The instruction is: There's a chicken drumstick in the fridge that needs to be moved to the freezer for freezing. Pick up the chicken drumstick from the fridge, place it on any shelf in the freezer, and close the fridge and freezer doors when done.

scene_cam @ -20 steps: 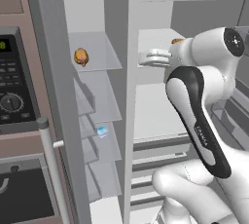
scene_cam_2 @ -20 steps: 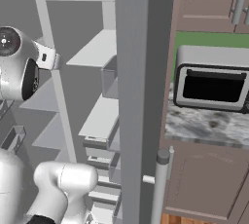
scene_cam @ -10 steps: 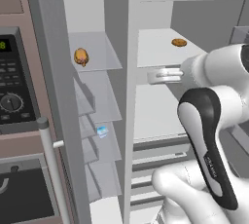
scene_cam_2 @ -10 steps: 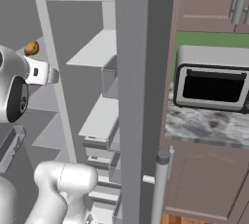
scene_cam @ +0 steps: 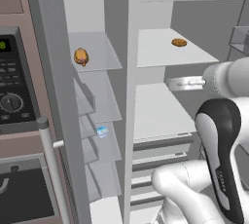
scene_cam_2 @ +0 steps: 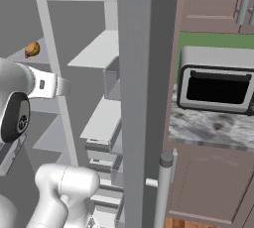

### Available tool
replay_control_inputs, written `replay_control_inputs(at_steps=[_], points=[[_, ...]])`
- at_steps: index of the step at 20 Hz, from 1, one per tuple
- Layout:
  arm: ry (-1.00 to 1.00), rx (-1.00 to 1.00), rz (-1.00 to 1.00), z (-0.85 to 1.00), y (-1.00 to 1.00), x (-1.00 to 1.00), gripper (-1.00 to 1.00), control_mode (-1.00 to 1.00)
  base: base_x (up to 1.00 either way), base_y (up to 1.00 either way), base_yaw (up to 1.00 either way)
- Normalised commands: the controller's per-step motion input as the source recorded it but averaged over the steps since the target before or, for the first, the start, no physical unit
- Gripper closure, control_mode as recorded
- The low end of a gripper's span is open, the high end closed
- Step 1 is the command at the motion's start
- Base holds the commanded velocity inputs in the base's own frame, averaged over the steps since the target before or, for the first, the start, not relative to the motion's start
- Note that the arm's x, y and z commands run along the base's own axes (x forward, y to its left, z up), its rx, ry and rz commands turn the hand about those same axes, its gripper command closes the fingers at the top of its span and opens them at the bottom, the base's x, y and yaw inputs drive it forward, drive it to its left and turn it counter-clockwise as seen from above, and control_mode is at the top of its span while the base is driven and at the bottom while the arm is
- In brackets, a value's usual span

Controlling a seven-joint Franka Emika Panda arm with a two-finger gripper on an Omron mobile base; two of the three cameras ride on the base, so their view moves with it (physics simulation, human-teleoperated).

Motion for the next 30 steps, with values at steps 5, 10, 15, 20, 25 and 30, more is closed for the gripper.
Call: replay_control_inputs(at_steps=[5, 10, 15, 20, 25, 30], points=[[-0.09, 0.00, -0.20, 0.02, -0.20, -0.65, -1.00, -1.00, 0.00, 0.00, 0.00], [-0.06, -0.04, -0.24, 0.01, -0.03, -0.36, -1.00, -1.00, 0.00, 0.00, 0.00], [-0.05, 0.00, -0.02, 0.12, 0.00, -0.25, -1.00, 1.00, -0.27, 0.00, 0.03], [0.00, 0.00, 0.00, 0.00, 0.00, 0.00, -1.00, 1.00, -0.83, 0.01, 0.18], [0.00, 0.00, 0.00, 0.00, 0.00, 0.00, -1.00, 1.00, -0.72, 0.09, 0.20], [0.00, 0.00, 0.00, 0.00, 0.00, 0.00, -1.00, 1.00, -0.12, 0.28, 0.07]])
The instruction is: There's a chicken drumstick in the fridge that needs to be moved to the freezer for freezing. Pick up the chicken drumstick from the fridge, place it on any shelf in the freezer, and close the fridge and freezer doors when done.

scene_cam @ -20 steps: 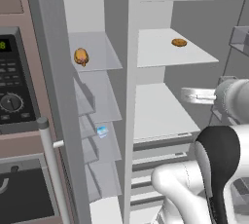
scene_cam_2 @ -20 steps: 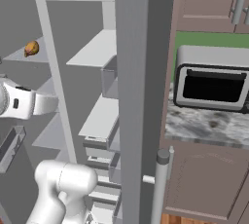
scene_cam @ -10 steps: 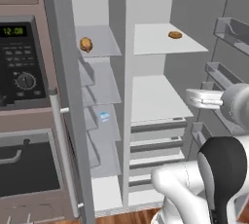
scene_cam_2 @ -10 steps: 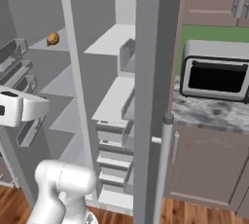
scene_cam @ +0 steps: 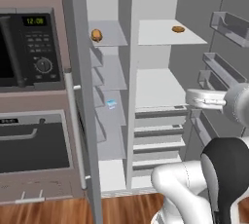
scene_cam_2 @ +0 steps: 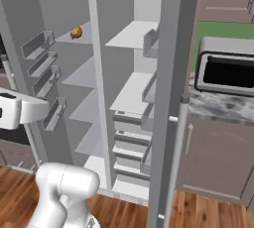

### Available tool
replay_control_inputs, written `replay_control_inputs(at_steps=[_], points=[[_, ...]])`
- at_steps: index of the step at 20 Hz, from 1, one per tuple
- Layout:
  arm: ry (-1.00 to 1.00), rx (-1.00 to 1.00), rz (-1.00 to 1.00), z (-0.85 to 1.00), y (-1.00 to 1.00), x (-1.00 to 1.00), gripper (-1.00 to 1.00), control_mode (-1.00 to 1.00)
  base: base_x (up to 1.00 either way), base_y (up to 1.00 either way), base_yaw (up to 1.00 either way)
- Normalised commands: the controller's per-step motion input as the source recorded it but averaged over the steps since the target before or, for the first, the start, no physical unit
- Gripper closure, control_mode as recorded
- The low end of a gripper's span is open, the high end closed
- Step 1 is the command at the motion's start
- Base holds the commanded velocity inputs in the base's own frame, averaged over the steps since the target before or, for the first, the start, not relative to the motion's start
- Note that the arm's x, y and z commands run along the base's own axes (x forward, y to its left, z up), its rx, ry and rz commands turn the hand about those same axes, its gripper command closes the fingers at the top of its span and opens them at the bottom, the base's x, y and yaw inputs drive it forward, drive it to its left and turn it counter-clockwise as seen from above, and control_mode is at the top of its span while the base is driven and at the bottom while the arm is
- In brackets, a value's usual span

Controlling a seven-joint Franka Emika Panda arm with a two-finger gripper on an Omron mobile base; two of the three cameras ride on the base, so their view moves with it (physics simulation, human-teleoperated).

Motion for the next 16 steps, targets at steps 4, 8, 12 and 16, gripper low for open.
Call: replay_control_inputs(at_steps=[4, 8, 12, 16], points=[[0.00, 0.00, 0.00, 0.00, 0.00, 0.00, -1.00, 1.00, 0.01, 0.21, 0.00], [0.00, 0.00, 0.00, 0.00, 0.00, 0.00, -1.00, 1.00, -0.14, -0.02, -0.06], [0.00, 0.00, 0.00, 0.00, 0.00, 0.00, -1.00, 1.00, -0.01, 0.00, -0.30], [0.00, 0.00, 0.00, 0.00, 0.00, 0.00, -1.00, 1.00, 0.00, 0.30, -0.27]])
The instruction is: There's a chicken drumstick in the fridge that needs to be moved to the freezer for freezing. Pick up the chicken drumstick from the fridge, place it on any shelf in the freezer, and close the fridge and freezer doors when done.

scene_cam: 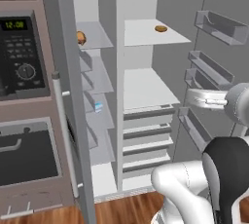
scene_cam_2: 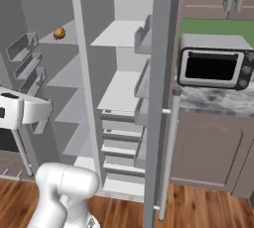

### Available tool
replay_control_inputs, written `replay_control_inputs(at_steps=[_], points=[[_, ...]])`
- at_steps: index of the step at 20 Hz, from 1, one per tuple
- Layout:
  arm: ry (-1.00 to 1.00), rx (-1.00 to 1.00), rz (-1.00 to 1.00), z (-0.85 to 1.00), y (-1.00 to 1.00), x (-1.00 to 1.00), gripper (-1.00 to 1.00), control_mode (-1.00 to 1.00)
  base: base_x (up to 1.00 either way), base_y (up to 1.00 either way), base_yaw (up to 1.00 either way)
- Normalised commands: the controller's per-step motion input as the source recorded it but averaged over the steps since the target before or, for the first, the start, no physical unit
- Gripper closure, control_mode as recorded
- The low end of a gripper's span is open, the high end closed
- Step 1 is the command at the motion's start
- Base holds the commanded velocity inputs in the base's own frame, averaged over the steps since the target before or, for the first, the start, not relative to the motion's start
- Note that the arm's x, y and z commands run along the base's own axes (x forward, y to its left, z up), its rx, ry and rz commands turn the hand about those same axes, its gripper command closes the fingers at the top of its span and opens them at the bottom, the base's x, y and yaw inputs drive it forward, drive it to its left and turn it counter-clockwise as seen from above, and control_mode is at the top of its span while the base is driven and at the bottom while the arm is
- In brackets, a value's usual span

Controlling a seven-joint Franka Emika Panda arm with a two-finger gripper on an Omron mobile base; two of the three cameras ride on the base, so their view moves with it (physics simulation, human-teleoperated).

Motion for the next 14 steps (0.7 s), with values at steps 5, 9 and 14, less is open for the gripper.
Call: replay_control_inputs(at_steps=[5, 9, 14], points=[[0.00, 0.00, 0.00, 0.00, 0.00, 0.00, -1.00, 1.00, -0.26, 0.34, -0.02], [0.00, 0.00, 0.00, 0.00, 0.00, 0.00, -1.00, 1.00, -0.36, 0.05, 0.00], [0.00, 0.00, 0.00, 0.00, 0.00, 0.00, -1.00, 1.00, -0.36, 0.00, 0.00]])
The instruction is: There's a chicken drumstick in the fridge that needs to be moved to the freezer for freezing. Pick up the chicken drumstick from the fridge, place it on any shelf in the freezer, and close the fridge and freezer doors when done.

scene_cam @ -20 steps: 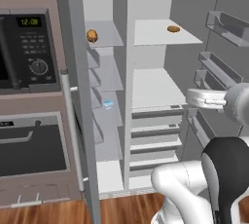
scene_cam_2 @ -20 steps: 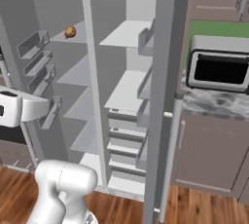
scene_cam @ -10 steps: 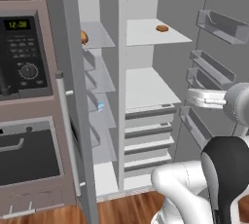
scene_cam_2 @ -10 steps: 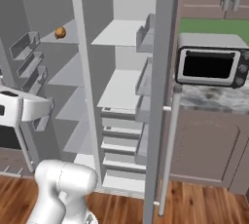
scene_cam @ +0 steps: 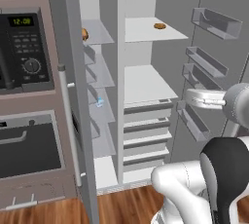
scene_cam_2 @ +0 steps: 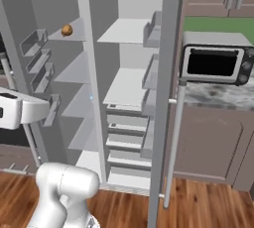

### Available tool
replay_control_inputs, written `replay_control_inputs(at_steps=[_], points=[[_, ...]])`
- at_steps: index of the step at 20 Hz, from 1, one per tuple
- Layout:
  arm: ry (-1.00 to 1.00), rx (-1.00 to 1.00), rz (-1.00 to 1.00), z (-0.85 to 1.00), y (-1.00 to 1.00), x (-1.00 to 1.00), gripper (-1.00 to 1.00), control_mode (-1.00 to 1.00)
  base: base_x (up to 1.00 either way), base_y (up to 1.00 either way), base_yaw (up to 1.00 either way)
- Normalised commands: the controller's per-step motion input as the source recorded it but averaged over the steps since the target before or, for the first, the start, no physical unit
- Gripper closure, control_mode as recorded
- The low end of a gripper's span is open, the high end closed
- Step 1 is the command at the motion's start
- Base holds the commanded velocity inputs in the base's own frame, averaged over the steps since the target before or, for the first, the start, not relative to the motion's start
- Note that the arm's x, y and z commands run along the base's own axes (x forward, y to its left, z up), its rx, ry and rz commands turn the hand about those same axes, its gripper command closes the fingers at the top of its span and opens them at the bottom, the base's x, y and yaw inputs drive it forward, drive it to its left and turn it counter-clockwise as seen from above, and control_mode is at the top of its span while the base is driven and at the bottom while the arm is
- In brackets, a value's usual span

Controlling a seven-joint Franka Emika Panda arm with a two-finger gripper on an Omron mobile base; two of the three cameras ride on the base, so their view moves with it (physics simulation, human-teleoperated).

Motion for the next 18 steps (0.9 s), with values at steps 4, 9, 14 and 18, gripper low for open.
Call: replay_control_inputs(at_steps=[4, 9, 14, 18], points=[[0.00, 0.00, 0.00, 0.00, 0.00, 0.00, -1.00, 1.00, -0.25, 0.00, 0.00], [0.00, 0.00, 0.00, 0.00, 0.00, 0.00, -1.00, 1.00, -0.21, 0.00, 0.00], [-0.08, 0.00, 0.00, 0.00, -0.56, -0.29, -1.00, -1.00, 0.00, 0.00, 0.00], [-0.15, 0.00, 0.00, 0.00, -1.00, -0.49, -1.00, -1.00, 0.00, 0.00, 0.00]])
